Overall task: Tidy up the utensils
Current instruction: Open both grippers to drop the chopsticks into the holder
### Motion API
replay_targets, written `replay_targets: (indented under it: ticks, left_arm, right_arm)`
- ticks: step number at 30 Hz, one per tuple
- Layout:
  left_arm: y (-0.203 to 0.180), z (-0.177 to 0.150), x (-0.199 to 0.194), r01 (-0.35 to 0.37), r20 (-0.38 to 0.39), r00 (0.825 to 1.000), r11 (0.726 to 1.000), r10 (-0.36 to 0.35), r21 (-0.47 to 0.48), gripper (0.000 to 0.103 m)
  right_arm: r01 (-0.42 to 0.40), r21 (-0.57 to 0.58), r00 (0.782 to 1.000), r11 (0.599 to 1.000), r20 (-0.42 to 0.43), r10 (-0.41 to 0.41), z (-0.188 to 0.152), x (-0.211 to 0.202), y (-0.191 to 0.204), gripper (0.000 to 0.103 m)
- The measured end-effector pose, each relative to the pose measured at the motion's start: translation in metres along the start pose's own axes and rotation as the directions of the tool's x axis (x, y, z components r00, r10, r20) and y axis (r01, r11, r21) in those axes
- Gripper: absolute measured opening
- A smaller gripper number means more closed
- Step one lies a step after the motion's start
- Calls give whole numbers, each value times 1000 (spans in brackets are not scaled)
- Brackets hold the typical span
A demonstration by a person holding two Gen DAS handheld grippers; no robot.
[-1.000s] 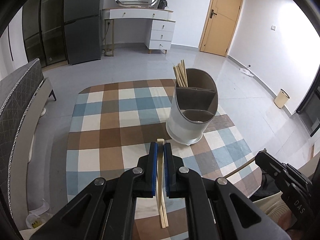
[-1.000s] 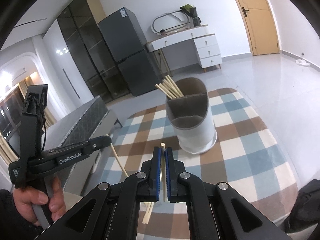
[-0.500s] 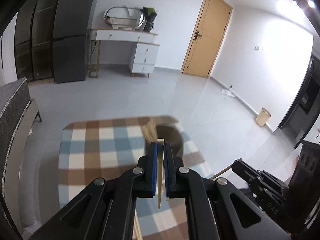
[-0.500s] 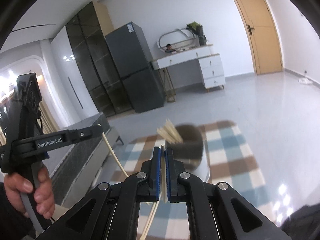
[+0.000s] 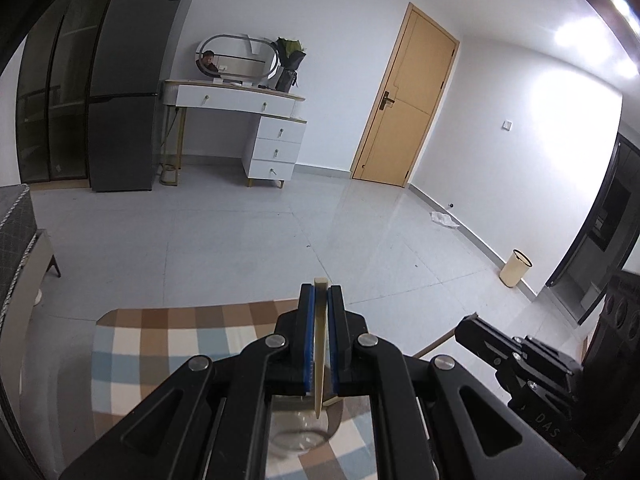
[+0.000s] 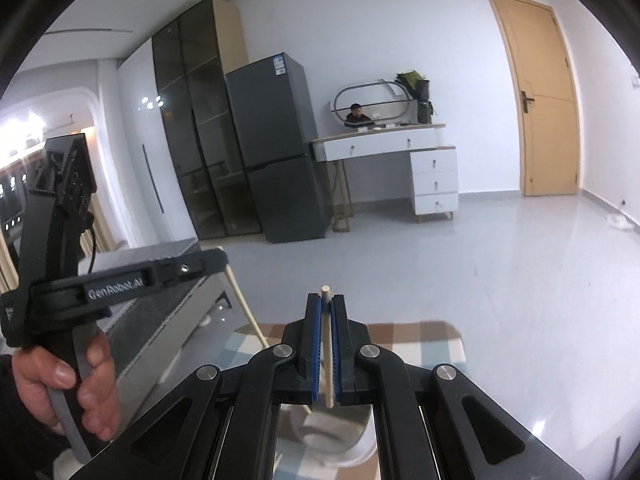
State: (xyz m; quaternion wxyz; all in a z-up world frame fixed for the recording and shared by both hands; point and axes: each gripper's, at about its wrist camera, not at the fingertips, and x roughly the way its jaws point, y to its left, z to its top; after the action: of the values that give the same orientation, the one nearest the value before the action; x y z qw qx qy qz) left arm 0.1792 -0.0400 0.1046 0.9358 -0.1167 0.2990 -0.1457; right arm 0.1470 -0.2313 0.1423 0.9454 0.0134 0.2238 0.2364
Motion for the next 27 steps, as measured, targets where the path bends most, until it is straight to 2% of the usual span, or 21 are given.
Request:
replay_targets:
  ticks: [9,17,21,23,26,27]
  left_arm:
    - [21,-4,38,10,-16,1000,999,-11,-30,1]
    - [32,-21,53,18,-60,998,997,-22,-69,1]
    - [40,-29,57,13,-118,993,996,-23,-88,2]
    - [41,-28,60,-47,-162,986,997,35,-69,7]
    - [47,-28,56,-76,-180,982,994,62,-73,26]
    - [48,-28,51,-100,-175,981,993,86,-69,39]
  right_arm:
    - [-8,-119,995,993,-99,-4,12,54,-3,4]
    - [-43,-207,976,977,-219,-4,-11,99,3,4]
    - [-71,-212,961,975,-275,10,-25,118,6,4]
    - [-69,-195,959,978,-284,11,-29,119,6,5]
    - [-65,-147,960,987,-280,22,-32,119,2,16]
    - [-64,-127,961,990,-274,27,-32,117,-1,23]
